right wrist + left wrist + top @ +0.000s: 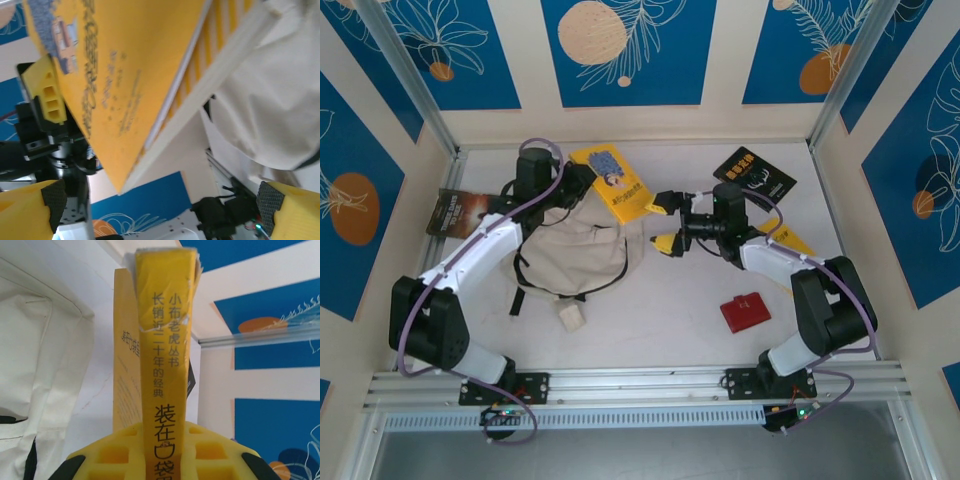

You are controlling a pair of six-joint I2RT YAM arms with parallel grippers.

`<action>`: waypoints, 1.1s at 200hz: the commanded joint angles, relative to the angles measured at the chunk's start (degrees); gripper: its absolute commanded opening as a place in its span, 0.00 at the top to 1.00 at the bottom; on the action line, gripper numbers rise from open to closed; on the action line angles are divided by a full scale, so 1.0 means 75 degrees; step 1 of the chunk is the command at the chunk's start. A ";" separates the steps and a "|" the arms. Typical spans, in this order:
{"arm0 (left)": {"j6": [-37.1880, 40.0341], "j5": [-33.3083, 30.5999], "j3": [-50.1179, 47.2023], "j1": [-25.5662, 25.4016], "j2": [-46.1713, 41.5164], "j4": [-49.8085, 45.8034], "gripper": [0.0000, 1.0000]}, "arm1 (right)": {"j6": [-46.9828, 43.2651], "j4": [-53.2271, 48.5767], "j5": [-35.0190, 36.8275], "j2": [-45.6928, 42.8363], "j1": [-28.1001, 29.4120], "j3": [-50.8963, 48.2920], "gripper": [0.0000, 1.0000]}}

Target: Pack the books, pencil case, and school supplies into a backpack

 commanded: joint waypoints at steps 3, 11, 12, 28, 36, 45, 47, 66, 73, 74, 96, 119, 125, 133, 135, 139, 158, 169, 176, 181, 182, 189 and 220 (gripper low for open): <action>-0.0767 -0.0362 -0.0137 0.0015 -0.0578 0.0861 0.92 | 0.1280 0.1404 0.0745 0.0092 0.0310 -0.0018 0.00; -0.0867 -0.0460 -0.0194 0.0010 -0.0660 0.0863 0.92 | 0.1566 0.1739 0.0846 0.0203 0.0393 -0.0007 0.00; -0.0875 -0.0467 -0.0199 0.0014 -0.0666 0.0862 0.92 | 0.1595 0.1784 0.0857 0.0225 0.0399 -0.0006 0.00; -0.1032 -0.0610 -0.0317 0.0010 -0.0831 0.0834 0.92 | 0.1995 0.2344 0.1133 0.0461 0.0604 0.0026 0.00; -0.1078 -0.0646 -0.0362 0.0015 -0.0909 0.0873 0.92 | 0.2095 0.2467 0.1216 0.0572 0.0728 0.0093 0.00; -0.1125 -0.0700 -0.0379 0.0014 -0.0976 0.0807 0.92 | 0.2199 0.2571 0.1256 0.0699 0.0842 0.0174 0.00; -0.1134 -0.0712 -0.0388 0.0010 -0.0994 0.0795 0.92 | 0.2217 0.2586 0.1276 0.0724 0.0867 0.0187 0.00; -0.1285 -0.0754 -0.0459 0.0005 -0.1113 0.0758 0.93 | 0.2390 0.2803 0.1501 0.0944 0.1078 0.0270 0.01; -0.1310 -0.0775 -0.0500 -0.0006 -0.1179 0.0745 0.93 | 0.2482 0.2874 0.1555 0.1036 0.1128 0.0288 0.02; -0.1307 -0.0777 -0.0504 -0.0006 -0.1183 0.0756 0.93 | 0.2493 0.2897 0.1563 0.1046 0.1136 0.0288 0.02; -0.1269 -0.0886 -0.0531 -0.0019 -0.1392 0.0480 0.94 | 0.2807 0.3574 0.1793 0.1354 0.1196 0.0299 0.07; -0.1164 -0.0963 -0.0574 -0.0023 -0.1650 0.0183 0.94 | 0.2923 0.3979 0.1982 0.1546 0.1162 0.0335 0.22; -0.1170 -0.0983 -0.0617 -0.0030 -0.1694 0.0159 0.94 | 0.2932 0.3997 0.1991 0.1570 0.1156 0.0356 0.27; -0.1213 -0.1013 -0.0678 -0.0031 -0.1764 0.0137 0.94 | 0.2966 0.3997 0.1993 0.1592 0.1139 0.0378 0.32; -0.1241 -0.1013 -0.0691 -0.0033 -0.1780 0.0135 0.94 | 0.2971 0.4006 0.1993 0.1595 0.1134 0.0390 0.33; -0.1286 -0.1002 -0.0734 -0.0032 -0.1813 0.0154 0.94 | 0.2982 0.4006 0.2013 0.1594 0.1140 0.0385 0.35; -0.1341 -0.0945 -0.0806 -0.0031 -0.1866 0.0104 0.95 | 0.3049 0.4067 0.2067 0.1520 0.1113 0.0351 0.40; -0.1342 -0.0917 -0.0828 -0.0042 -0.1887 0.0006 0.95 | 0.3026 0.4030 0.2058 0.1467 0.1110 0.0333 0.42; -0.1360 -0.0902 -0.0888 -0.0043 -0.1927 -0.0003 0.95 | 0.3011 0.4006 0.2045 0.1430 0.1102 0.0321 0.43; -0.1396 -0.0895 -0.0943 -0.0042 -0.1959 -0.0004 0.95 | 0.3008 0.4019 0.2049 0.1416 0.1099 0.0320 0.44; -0.1403 -0.0896 -0.0954 -0.0042 -0.1971 -0.0005 0.95 | 0.3008 0.4002 0.2044 0.1412 0.1098 0.0316 0.44; -0.1443 -0.0896 -0.1032 -0.0051 -0.2015 0.0016 0.95 | 0.3043 0.4007 0.2032 0.1412 0.1090 0.0301 0.45; -0.1284 -0.0756 -0.0985 -0.0057 -0.2128 -0.0326 0.93 | 0.3233 0.4390 0.1940 0.1571 0.1101 0.0303 0.52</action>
